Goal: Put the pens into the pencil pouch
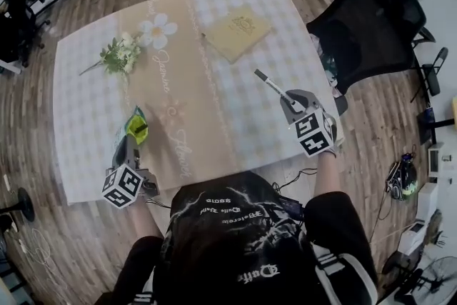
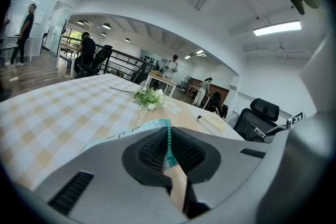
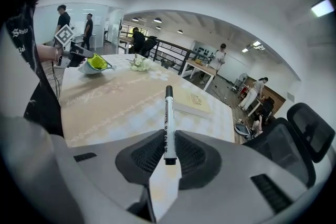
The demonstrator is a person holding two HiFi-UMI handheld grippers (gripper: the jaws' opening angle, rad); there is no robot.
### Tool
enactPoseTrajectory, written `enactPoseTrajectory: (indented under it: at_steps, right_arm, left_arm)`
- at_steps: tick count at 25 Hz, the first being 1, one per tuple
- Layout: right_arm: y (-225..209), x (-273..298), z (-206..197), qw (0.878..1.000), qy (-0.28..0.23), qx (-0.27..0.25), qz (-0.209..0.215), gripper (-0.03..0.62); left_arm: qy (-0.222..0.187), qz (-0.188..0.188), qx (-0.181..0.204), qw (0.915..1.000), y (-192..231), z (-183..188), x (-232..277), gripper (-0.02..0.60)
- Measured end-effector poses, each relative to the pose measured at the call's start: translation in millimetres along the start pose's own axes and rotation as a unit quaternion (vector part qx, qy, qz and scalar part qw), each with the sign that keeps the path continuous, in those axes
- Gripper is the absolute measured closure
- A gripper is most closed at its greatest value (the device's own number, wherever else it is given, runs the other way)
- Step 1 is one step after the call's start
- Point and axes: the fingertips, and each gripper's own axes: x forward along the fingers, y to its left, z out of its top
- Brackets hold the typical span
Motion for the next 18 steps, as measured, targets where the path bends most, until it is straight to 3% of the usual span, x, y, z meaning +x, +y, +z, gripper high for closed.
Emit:
enactPoseTrajectory:
  at_steps: [9,18]
  right_arm:
    - [68.5,17.9,71.8,0.995,-0.03,-0.085,0.049,0.519]
    - [145.2,34.3,133.5,0.976,-0.057,-0.19,0.093,0.519]
  left_arm:
    - [0.002,-0.019,-0.006,0.9998,12.8,4.7,-2.8,0.548]
    - [0.013,-0.04,0.003,0.9991,15.6,13.1,-9.2,0.549]
